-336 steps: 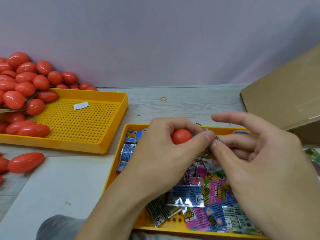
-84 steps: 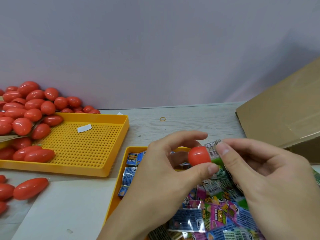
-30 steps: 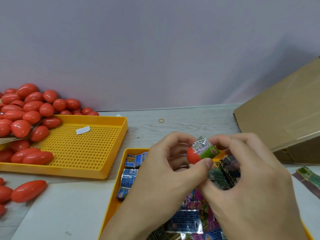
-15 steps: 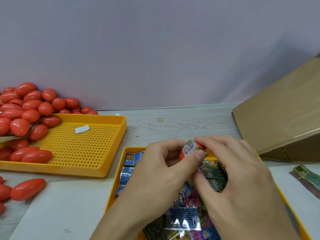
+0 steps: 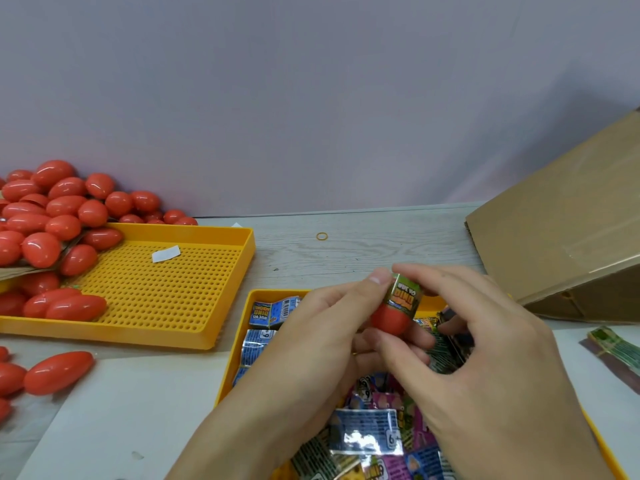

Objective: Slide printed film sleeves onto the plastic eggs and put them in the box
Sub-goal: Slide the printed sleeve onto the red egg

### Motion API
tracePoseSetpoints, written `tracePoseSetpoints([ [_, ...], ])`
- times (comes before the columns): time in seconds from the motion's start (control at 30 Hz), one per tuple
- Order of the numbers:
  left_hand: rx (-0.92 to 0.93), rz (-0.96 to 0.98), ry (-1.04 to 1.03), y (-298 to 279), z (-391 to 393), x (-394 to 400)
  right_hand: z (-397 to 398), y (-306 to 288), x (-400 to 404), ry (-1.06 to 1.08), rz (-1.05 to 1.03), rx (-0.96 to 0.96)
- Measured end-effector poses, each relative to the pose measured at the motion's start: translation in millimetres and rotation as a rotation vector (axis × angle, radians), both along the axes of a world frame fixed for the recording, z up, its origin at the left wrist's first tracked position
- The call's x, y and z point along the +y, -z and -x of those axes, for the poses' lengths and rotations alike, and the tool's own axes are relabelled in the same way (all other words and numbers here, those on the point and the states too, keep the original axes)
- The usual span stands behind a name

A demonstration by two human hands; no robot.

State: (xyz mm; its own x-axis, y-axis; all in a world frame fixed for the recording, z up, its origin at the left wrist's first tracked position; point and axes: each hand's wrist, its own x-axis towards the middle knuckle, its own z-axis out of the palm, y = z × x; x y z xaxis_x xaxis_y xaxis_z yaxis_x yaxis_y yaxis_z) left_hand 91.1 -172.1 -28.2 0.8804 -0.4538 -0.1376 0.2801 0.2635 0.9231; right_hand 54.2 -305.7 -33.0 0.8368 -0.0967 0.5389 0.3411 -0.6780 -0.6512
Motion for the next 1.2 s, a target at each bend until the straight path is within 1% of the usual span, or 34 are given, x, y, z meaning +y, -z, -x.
tracePoseSetpoints([
  [0.17,-0.053,-0.069,0.0,0.4,0.4,-0.1,0.9,-0.4,-1.8,-0.042,0.012,0.042],
  [0.27,-0.067,-0.112,0.006,2.8,0.2,1.1,0.3,-0.6,-3.8,-0.083,-0.034,0.074],
  [0.57,-0.063,-0.1,0.021,3.4,1.2,-2.0,0.3,-2.7,-5.5,-0.082,-0.057,0.106],
  [0.77,0.032,-0.062,0.011,0.4,1.7,-3.0,2.2,-8.0,-9.9,-0.139,-0.136,0.169],
  [0.97,-0.006,-0.05,0.062,1.5,2.2,-2.5,4.7,-10.5,-8.1,-0.152,-0.203,0.199],
  [1.07,-0.034,-0.069,0.067,4.7,0.5,-2.5,4.7,-12.0,-8.2,-0.152,-0.268,0.204],
  [1.2,-0.065,-0.103,0.1,9.2,-1.3,-0.2,4.3,-11.6,-7.5,-0.135,-0.296,0.197],
])
